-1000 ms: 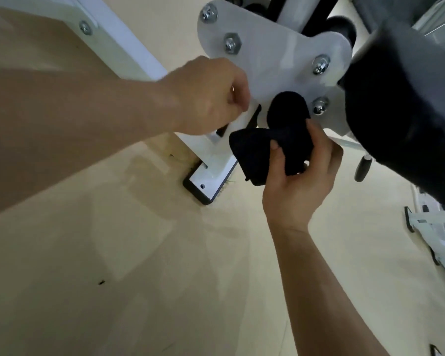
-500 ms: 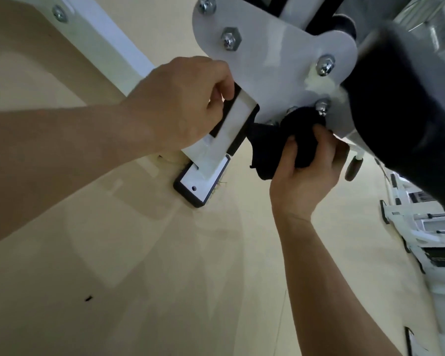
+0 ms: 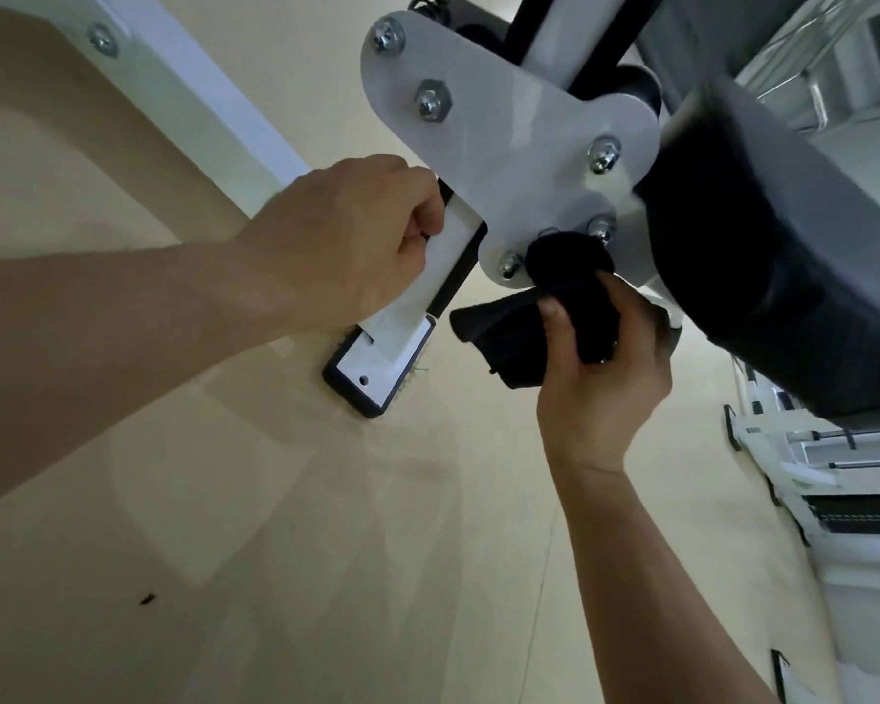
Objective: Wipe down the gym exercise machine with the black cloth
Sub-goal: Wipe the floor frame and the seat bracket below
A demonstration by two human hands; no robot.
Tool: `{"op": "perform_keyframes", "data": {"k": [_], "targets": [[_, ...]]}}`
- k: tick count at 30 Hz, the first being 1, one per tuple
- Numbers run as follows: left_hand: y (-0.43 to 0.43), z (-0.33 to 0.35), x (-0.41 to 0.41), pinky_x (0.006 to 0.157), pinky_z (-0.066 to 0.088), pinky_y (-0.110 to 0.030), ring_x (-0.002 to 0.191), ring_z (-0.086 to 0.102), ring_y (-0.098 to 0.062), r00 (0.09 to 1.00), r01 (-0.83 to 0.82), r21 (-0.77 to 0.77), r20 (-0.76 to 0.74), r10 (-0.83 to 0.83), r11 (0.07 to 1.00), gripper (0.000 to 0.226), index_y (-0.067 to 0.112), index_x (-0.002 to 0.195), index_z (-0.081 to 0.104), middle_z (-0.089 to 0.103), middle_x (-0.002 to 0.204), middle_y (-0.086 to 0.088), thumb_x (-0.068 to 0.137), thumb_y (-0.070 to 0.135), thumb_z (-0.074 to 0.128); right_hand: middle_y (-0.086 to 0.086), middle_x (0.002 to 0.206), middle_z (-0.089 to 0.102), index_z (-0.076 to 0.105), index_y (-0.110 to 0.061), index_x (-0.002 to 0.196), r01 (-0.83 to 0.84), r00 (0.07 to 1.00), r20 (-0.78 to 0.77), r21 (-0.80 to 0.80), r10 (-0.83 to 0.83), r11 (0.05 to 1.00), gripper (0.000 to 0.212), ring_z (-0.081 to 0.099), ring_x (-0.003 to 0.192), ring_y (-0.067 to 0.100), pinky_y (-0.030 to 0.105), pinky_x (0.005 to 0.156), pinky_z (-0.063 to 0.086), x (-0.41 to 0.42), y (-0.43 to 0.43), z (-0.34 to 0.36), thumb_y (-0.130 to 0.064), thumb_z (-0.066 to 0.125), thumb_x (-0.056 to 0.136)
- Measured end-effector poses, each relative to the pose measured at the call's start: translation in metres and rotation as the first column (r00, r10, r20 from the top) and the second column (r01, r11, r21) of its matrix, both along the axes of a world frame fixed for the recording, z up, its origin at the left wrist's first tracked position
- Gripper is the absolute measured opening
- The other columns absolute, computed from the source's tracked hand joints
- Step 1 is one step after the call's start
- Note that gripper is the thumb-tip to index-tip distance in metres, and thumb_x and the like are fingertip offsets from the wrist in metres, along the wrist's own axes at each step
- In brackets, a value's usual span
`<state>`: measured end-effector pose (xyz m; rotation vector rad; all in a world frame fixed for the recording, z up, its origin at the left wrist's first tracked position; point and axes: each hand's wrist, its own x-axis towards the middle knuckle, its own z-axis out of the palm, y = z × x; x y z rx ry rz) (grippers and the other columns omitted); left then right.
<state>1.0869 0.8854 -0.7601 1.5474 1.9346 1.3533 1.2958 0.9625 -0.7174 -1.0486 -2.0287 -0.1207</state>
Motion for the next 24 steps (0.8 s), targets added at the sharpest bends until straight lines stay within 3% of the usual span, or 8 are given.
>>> {"op": "perform_keyframes", "data": {"k": [3,5,10,14,18,19,22,24], "targets": [[-0.001,-0.001,0.004,0.081,0.047,-0.037,0.094,0.060,-0.017,1.000,0.002,-0.025,-0.005,-0.002,1.000,0.016,0.024,0.109,0.061,0.061,0.106,0.007,0.095,0.020,0.053,0.016,0.113,0.066,0.067,-0.001,0.117,-0.009,1.000,0.019,0.027,0.009,1.000,0.037,0.049,0.109,0.007,-0.003,0.097,0.024,-0.010,0.002,0.000,-0.022,0.075,0.088],[-0.003,-0.003,0.006,0.081,0.046,-0.037,0.094,0.059,-0.017,1.000,0.003,-0.030,-0.005,-0.003,1.000,0.016,0.024,0.109,0.060,0.060,0.106,0.007,0.095,0.021,0.054,0.018,0.115,0.063,0.066,-0.001,0.117,-0.033,0.999,-0.027,-0.013,0.033,0.999,0.037,0.050,0.111,0.015,-0.001,0.098,0.027,-0.020,0.003,-0.003,-0.027,0.070,0.091],[-0.006,0.000,0.000,0.082,0.048,-0.041,0.094,0.059,-0.018,1.000,-0.026,-0.030,-0.009,0.025,0.999,0.016,0.024,0.108,0.061,0.059,0.105,0.006,0.094,0.022,0.053,0.012,0.117,0.061,0.066,-0.006,0.109,-0.032,0.982,-0.188,-0.076,0.017,0.997,0.034,0.056,0.114,0.026,0.018,0.096,0.044,-0.040,0.005,-0.013,-0.035,0.067,0.092],[-0.008,0.004,-0.003,0.083,0.049,-0.045,0.095,0.059,-0.019,0.999,-0.032,-0.054,-0.008,0.032,0.998,0.016,0.024,0.108,0.060,0.059,0.107,0.006,0.094,0.024,0.052,0.018,0.117,0.063,0.064,-0.003,0.111,0.048,0.972,-0.225,-0.072,-0.063,0.996,0.037,0.054,0.112,0.022,0.010,0.091,0.039,-0.038,0.006,-0.018,-0.035,0.062,0.093],[-0.010,0.001,-0.001,0.083,0.048,-0.041,0.097,0.059,-0.019,1.000,-0.020,-0.079,-0.009,0.019,0.997,0.018,0.024,0.111,0.060,0.058,0.109,0.006,0.096,0.023,0.051,0.022,0.121,0.061,0.062,0.002,0.118,0.160,0.941,-0.289,-0.087,-0.178,0.983,0.043,0.051,0.115,0.026,0.032,0.097,0.043,-0.021,0.007,-0.015,-0.033,0.061,0.093],[-0.010,-0.001,0.000,0.083,0.048,-0.041,0.097,0.059,-0.019,1.000,-0.015,-0.082,-0.006,0.015,0.996,0.018,0.024,0.111,0.060,0.058,0.109,0.006,0.096,0.022,0.051,0.022,0.121,0.061,0.062,0.002,0.120,0.160,0.937,-0.298,-0.099,-0.183,0.982,0.043,0.052,0.115,0.026,0.030,0.097,0.043,-0.020,0.008,-0.014,-0.032,0.063,0.093],[-0.010,-0.003,0.003,0.084,0.049,-0.044,0.097,0.058,-0.021,1.000,-0.010,-0.095,0.006,0.010,0.995,0.018,0.023,0.112,0.060,0.058,0.109,0.006,0.097,0.022,0.051,0.021,0.120,0.063,0.062,0.004,0.118,0.144,0.934,-0.317,-0.087,-0.165,0.986,0.044,0.049,0.112,0.018,0.003,0.091,0.034,-0.028,0.015,-0.010,-0.031,0.067,0.091],[-0.009,-0.003,0.003,0.085,0.048,-0.044,0.099,0.058,-0.020,1.000,-0.009,-0.098,0.005,0.009,0.995,0.019,0.023,0.113,0.059,0.057,0.110,0.007,0.097,0.022,0.050,0.018,0.115,0.064,0.064,0.002,0.112,0.130,0.941,-0.302,-0.092,-0.152,0.987,0.042,0.051,0.106,0.015,0.002,0.086,0.034,-0.031,0.017,-0.017,-0.033,0.066,0.090]]}}
